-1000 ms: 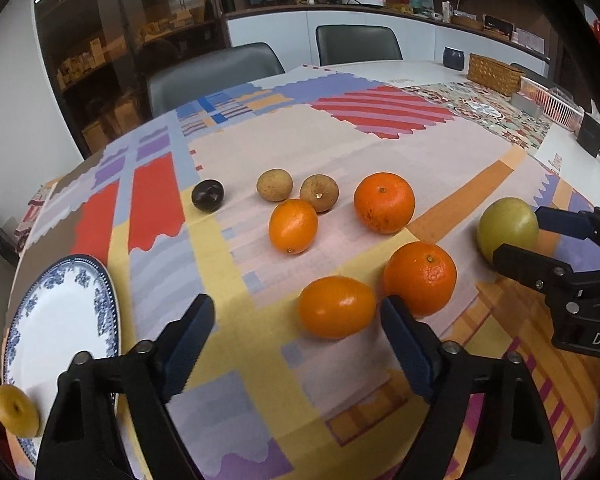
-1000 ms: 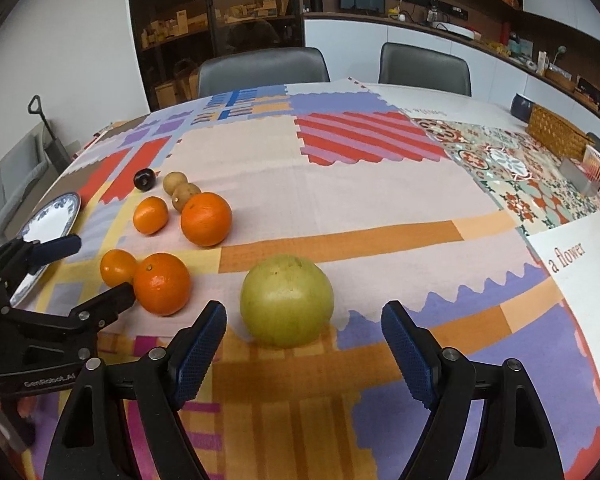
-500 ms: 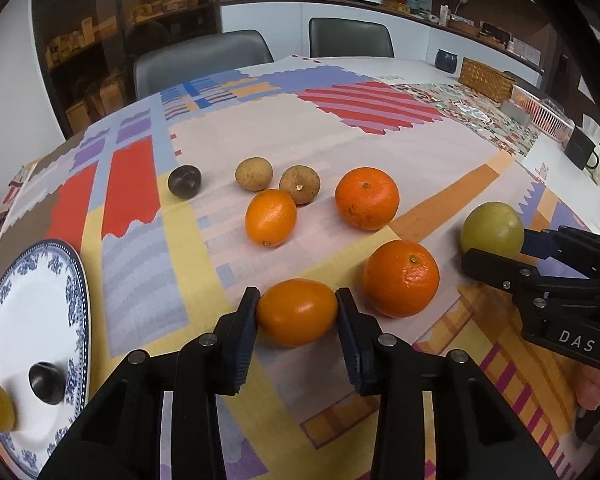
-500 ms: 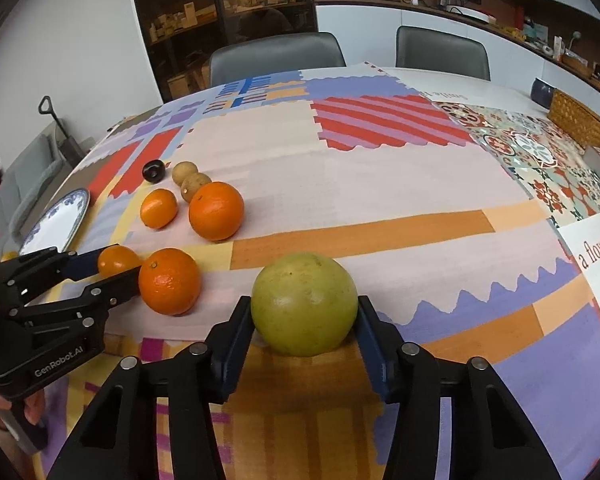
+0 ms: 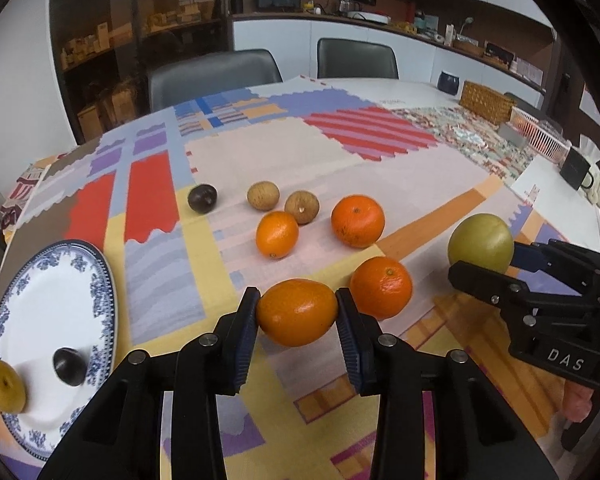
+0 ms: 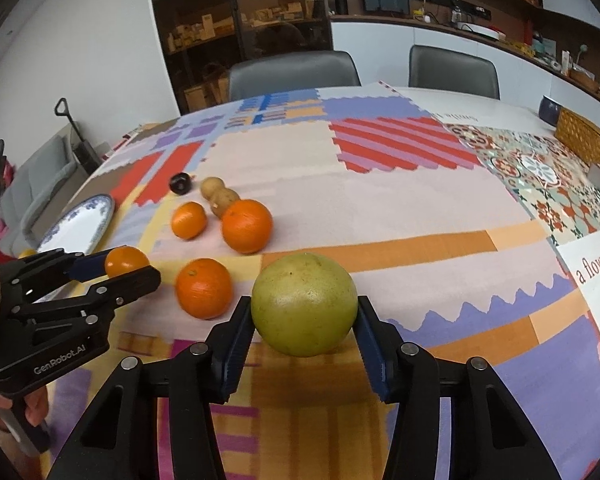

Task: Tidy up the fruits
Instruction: 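Grasp an orange with the left tool while the right tool grasps the large green pear, then carry the orange and green pear onto the plate and open both tools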

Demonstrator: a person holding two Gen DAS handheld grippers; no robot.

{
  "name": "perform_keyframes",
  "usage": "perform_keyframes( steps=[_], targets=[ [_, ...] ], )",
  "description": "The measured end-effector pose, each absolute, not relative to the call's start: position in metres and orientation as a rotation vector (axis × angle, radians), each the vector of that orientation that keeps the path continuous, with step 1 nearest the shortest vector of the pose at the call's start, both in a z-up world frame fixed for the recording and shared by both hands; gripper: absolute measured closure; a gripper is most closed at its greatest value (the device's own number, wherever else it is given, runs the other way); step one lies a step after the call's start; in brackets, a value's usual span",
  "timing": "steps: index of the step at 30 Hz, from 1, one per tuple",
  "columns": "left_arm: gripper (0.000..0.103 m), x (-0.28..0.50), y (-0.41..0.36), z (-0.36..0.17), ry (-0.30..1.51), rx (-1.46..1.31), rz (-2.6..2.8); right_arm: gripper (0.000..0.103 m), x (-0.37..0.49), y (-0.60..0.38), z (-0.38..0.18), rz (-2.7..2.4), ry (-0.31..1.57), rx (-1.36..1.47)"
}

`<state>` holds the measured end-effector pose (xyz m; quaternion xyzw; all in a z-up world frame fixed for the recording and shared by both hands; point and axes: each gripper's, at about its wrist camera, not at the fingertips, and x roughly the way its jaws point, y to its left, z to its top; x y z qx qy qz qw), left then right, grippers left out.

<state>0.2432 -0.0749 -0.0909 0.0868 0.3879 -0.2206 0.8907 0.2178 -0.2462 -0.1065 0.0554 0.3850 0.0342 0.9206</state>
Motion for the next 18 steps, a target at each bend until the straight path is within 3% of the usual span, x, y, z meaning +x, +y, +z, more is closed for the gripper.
perform_keyframes(
  steps=[18],
  targets=[
    [0.066, 0.197, -0.022, -0.042, 0.69, 0.106, -0.381, 0.052, 0.188, -0.2, -0.055, 0.198, 0.688, 0.076]
  ],
)
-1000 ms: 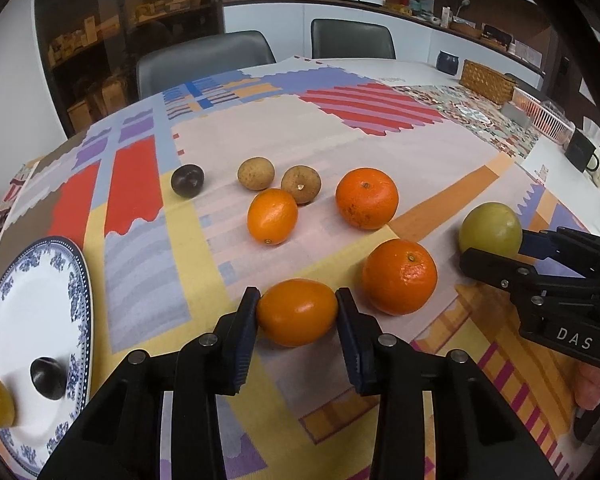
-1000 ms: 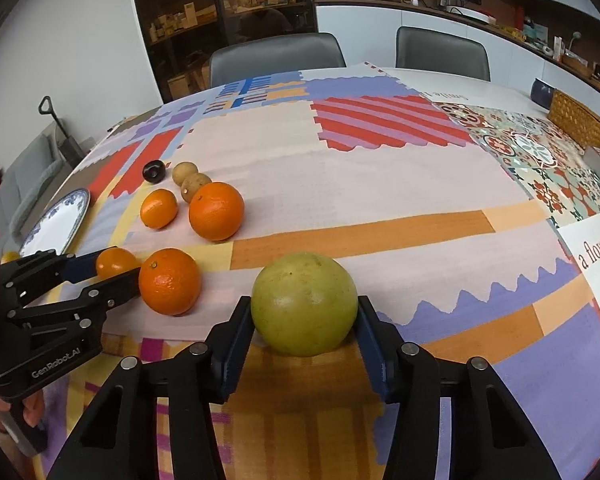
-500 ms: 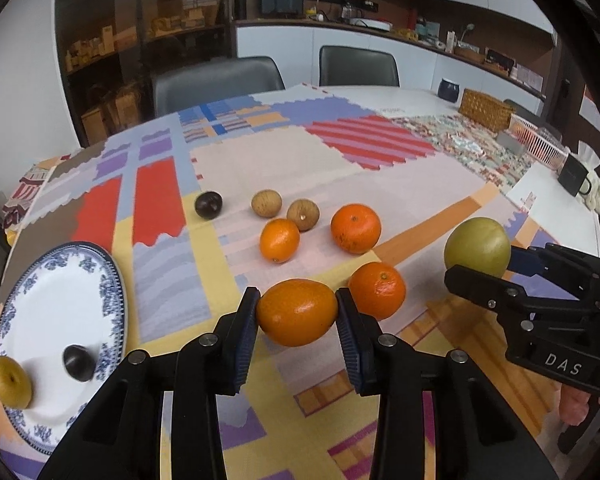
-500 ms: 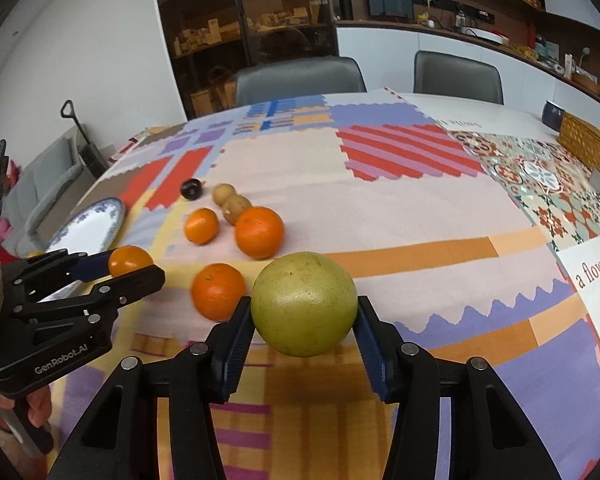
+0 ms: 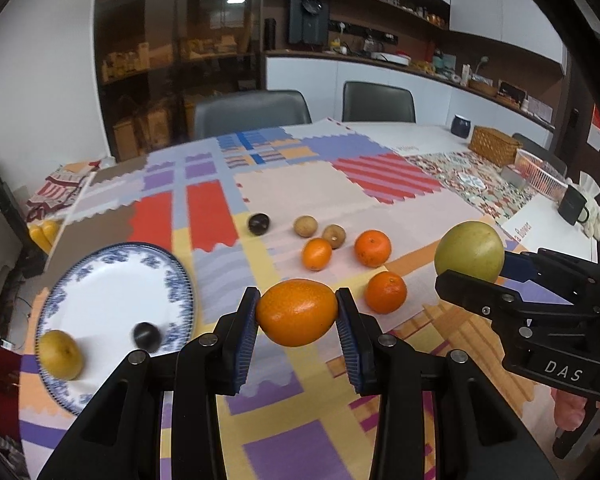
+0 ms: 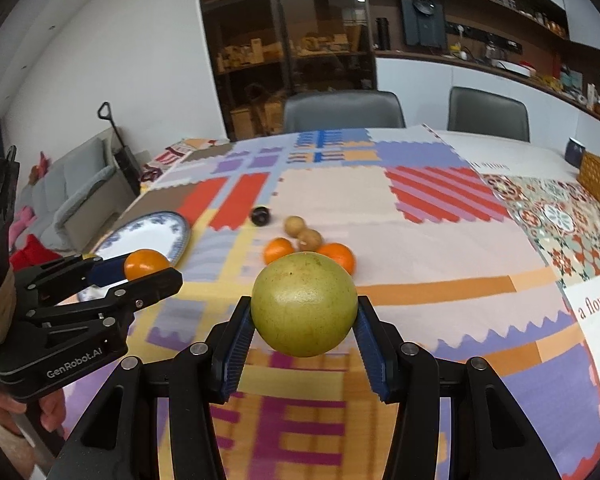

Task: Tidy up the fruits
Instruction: 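Carry the orange and green pear onto the plate and open both tools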

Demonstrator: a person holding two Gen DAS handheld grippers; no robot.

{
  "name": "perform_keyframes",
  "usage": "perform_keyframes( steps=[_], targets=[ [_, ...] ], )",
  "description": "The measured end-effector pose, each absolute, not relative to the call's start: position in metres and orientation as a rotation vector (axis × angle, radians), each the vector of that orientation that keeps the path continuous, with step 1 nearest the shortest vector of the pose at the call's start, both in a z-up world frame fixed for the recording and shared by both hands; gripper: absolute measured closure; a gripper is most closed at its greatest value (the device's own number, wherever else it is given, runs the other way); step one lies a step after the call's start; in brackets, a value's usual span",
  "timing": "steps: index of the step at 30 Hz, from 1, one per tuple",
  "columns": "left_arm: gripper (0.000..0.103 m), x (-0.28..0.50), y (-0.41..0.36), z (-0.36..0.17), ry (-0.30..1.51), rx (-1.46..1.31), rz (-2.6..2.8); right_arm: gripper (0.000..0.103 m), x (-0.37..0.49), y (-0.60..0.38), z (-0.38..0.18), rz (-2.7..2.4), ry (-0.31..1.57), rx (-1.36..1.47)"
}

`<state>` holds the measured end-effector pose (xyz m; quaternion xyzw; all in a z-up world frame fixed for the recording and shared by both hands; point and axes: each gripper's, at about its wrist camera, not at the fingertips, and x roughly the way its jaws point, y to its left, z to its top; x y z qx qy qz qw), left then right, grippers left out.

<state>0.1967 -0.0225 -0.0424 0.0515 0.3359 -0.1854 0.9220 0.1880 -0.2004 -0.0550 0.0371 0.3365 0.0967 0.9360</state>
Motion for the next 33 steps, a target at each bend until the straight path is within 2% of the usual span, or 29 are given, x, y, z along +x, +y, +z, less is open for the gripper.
perform_keyframes(
  steps=[20, 33],
  targets=[
    [0.066, 0.185, 0.073, -0.01, 0.605, 0.06, -0.205, 0.052, 0.207, -0.109, -0.022, 0.399, 0.619, 0.024],
    [0.066, 0.221, 0.132, -0.02, 0.669, 0.041, -0.119, 0.052, 0.253, -0.042, -0.031, 0.506, 0.697, -0.02]
  ],
)
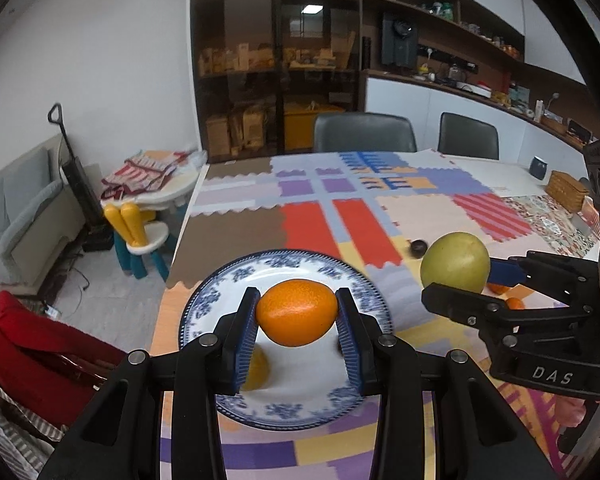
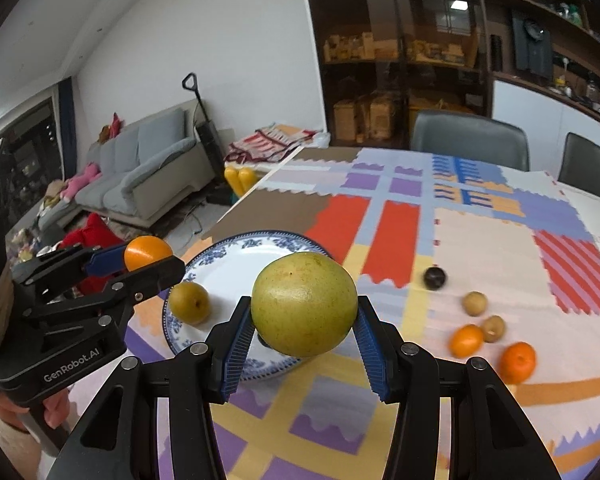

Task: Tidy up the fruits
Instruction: 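Carry the orange and green pear onto the plate and open both tools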

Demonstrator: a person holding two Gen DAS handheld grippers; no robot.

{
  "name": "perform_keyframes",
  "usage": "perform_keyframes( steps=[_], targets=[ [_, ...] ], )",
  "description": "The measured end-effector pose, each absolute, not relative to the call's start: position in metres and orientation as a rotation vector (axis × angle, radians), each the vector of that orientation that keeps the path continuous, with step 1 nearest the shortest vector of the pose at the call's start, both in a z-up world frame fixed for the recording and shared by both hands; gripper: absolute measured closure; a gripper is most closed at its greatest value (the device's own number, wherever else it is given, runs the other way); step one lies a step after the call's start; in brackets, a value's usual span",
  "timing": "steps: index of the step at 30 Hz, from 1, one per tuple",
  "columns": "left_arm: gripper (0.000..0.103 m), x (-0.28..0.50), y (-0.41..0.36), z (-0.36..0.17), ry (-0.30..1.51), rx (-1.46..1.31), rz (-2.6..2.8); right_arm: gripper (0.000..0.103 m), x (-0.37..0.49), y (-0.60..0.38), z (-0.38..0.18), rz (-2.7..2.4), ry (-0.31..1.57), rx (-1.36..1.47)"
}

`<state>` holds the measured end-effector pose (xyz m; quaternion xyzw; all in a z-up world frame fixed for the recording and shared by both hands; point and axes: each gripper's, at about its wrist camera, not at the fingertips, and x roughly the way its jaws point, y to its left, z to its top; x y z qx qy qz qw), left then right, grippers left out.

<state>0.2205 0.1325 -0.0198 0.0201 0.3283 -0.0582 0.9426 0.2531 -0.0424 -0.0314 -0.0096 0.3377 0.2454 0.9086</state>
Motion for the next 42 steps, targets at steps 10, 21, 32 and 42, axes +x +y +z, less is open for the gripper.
perform_keyframes(
  steps=[10, 21, 32, 42],
  targets=[
    [0.066, 0.265, 0.173, -0.05, 0.808, -0.041, -0.111, 0.052, 0.288, 0.004, -0.051, 0.54, 0.774, -0.051],
    [0.066, 0.301, 0.192, -0.082, 0.918, -0.044, -0.093, 0.052, 0.33, 0.03, -0.085, 0.551, 0.912, -0.048],
    [0.052, 0.311, 0.192, -0.093, 0.963, -0.022, -0.088, 0.052, 0.343, 0.037, -0.103, 0.551, 0.967, -0.058],
    [0.05, 0.292, 0.183, -0.071, 0.875, 0.017, -0.043, 0.049, 0.335, 0.023, -0.087, 0.524, 0.904, -0.032]
  ],
)
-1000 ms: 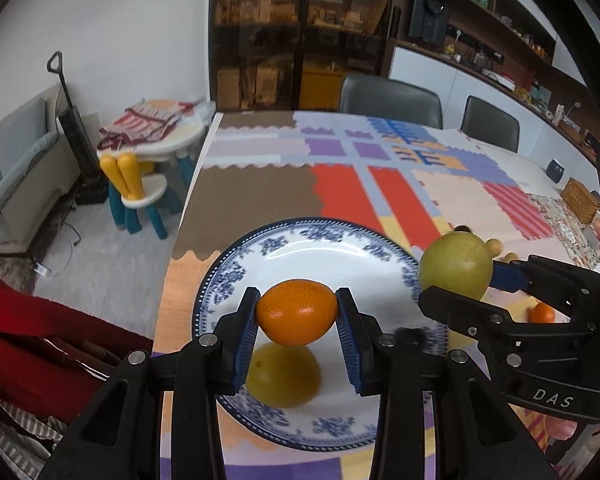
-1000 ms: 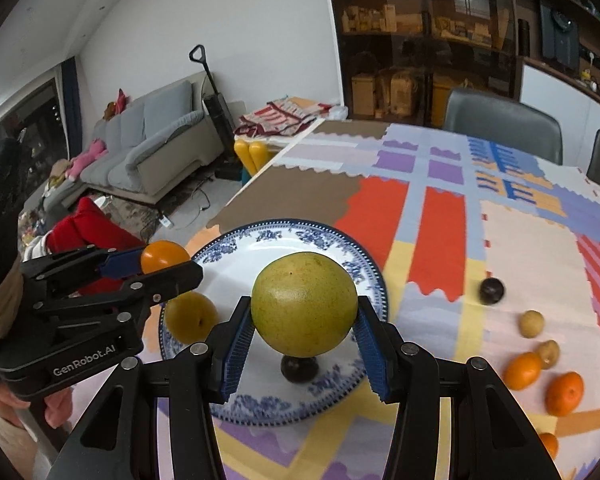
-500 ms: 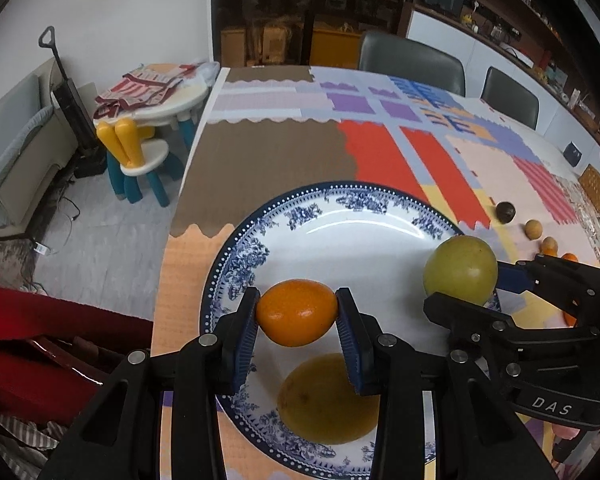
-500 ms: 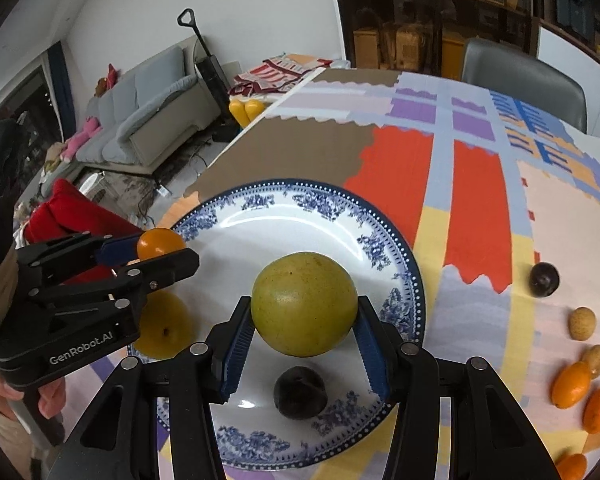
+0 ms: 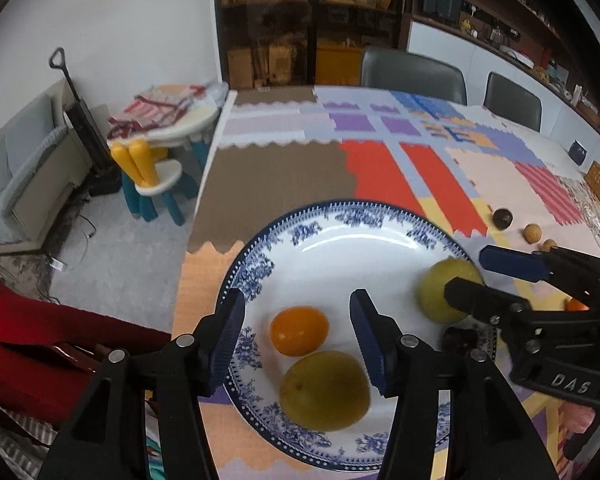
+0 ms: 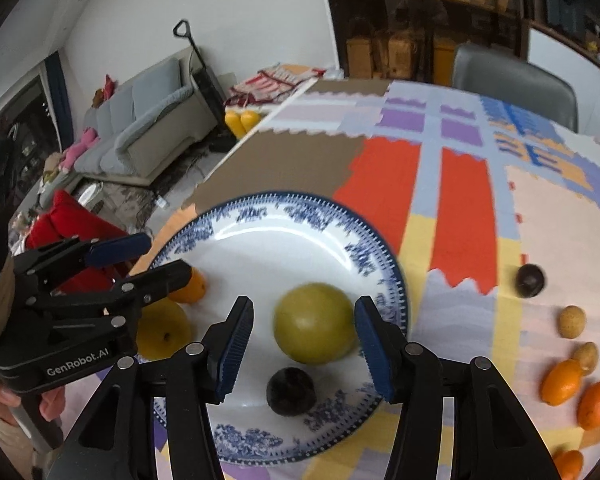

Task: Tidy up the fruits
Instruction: 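Carry the orange and green pear onto the plate and open both tools, then grasp an orange with the left tool while the right tool grasps another orange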

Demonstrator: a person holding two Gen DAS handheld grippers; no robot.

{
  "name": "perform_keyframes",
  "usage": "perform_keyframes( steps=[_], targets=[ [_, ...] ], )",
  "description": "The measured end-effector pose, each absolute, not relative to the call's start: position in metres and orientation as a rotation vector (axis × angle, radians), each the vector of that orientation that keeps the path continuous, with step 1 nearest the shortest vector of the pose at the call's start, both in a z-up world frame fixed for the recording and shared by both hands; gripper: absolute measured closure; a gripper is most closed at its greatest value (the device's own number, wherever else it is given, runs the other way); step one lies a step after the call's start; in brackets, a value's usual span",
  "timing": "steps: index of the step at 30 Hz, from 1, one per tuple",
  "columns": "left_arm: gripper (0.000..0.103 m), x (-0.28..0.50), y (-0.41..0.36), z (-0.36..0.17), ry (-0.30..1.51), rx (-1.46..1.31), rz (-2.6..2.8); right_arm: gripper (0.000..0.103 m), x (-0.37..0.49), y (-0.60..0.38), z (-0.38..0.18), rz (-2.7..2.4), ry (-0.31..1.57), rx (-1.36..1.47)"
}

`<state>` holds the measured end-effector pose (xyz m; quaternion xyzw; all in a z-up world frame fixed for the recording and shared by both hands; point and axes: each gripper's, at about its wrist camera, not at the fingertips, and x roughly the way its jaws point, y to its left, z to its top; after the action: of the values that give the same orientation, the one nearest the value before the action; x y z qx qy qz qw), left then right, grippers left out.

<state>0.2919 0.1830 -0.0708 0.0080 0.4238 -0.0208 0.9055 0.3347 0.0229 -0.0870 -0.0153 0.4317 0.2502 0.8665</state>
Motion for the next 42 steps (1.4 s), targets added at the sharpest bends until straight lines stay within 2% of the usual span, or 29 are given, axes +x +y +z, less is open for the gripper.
perform_keyframes(
  steps=[5, 8, 12, 15, 22, 26, 42],
  targets=[
    [0.046, 0.272, 0.168, -0.048, 0.783, 0.026, -0.031, 0.048, 0.318, 0.004, -0.066, 0.496, 0.836, -0.016],
    [0.044, 0.259, 0.157, -0.035, 0.732, 0.033, -0.029, 0.041, 0.306, -0.009, -0.054, 0.475, 0.791, -0.009],
    [0.041, 0.24, 0.142, -0.019, 0.676, 0.041, -0.038, 0.039, 0.285, -0.026, -0.036, 0.444, 0.717, -0.028],
    [0.039, 0.227, 0.13, -0.01, 0.645, 0.043, -0.053, 0.033, 0.268, -0.041, -0.023, 0.42, 0.662, -0.036],
    [0.035, 0.2, 0.095, 0.005, 0.591, 0.061, -0.099, 0.029, 0.236, -0.077, -0.005, 0.367, 0.587, -0.043],
    [0.032, 0.189, 0.07, 0.009, 0.567, 0.089, -0.135, 0.029, 0.22, -0.1, -0.002, 0.331, 0.566, -0.041],
    [0.032, 0.197, -0.016, -0.011, 0.565, 0.202, -0.302, 0.029, 0.196, -0.185, -0.017, 0.17, 0.575, 0.001]
  ],
)
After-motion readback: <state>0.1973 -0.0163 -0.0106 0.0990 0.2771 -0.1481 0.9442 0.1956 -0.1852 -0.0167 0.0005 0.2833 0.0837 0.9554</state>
